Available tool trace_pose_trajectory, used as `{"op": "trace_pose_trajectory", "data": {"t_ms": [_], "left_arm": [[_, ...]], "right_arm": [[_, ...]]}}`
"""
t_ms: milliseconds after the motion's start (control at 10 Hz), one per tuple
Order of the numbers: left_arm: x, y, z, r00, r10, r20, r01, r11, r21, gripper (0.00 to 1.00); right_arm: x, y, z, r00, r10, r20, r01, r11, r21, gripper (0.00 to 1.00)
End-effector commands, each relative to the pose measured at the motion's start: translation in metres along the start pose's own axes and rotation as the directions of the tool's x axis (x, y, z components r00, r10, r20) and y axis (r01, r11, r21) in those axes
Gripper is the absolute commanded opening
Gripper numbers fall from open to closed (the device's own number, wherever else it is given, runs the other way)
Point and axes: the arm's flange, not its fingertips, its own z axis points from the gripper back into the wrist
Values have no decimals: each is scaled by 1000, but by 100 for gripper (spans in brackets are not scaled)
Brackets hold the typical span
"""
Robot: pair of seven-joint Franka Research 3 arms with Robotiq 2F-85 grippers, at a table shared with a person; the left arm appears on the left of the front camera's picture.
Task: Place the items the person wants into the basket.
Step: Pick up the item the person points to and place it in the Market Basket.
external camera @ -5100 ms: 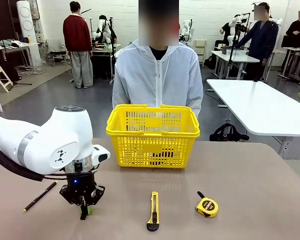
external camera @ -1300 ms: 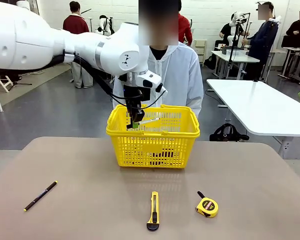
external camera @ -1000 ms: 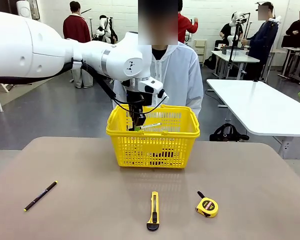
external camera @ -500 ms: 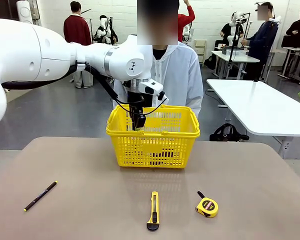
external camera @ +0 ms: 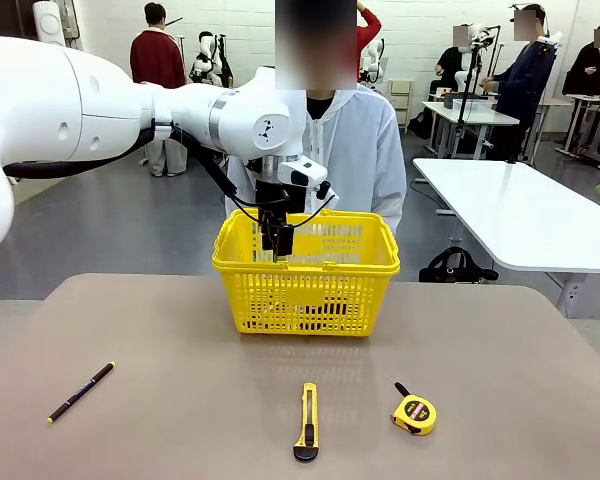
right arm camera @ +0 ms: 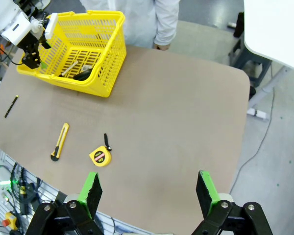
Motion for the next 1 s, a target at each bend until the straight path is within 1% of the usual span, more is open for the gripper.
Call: {"op": "trace_pose_trajectory", "data": {"t_ms": [0, 100, 200, 300, 400, 500, 600, 700, 800, 900], "left_arm": [[5, 5, 7, 1000, -22, -8, 22, 1000, -11, 100], [1, 3, 13, 1000, -16, -2, 16, 1000, -7, 100], [-11, -4, 25, 1000, -2, 1, 2, 1000, 11, 100], [-34, -17, 44, 1000, 10, 26, -11, 1000, 30, 100], [-67, -42, 66, 998, 19, 68, -22, 999, 37, 100], [-101, -66, 80, 994, 57, 97, -64, 996, 66, 100], [-135, -85, 88, 986, 116, 118, -124, 990, 63, 100], [-168, -94, 91, 975, 157, 157, -166, 985, 45, 100], [-204, -119, 89, 958, 205, 203, -218, 975, 42, 100], [-232, -129, 89, 941, 235, 244, -253, 966, 47, 100]], "right_arm": [[-1, 0, -2, 1000, -1, -9, 1, 1000, 0, 100], [-1, 0, -2, 1000, -1, -9, 1, 1000, 0, 100], [-1, 0, -2, 1000, -1, -9, 1, 1000, 0, 100], [-1, 0, -2, 1000, -1, -9, 1, 1000, 0, 100], [-1, 0, -2, 1000, -1, -9, 1, 1000, 0, 100], [-1, 0, -2, 1000, -1, -9, 1, 1000, 0, 100], [-1, 0, -2, 1000, -1, -9, 1, 1000, 0, 100], [-1, 0, -2, 1000, -1, -9, 1, 1000, 0, 100], [-1, 0, -2, 1000, -1, -9, 1, 1000, 0, 100], [-1, 0, -2, 1000, -1, -9, 1, 1000, 0, 100]]}}
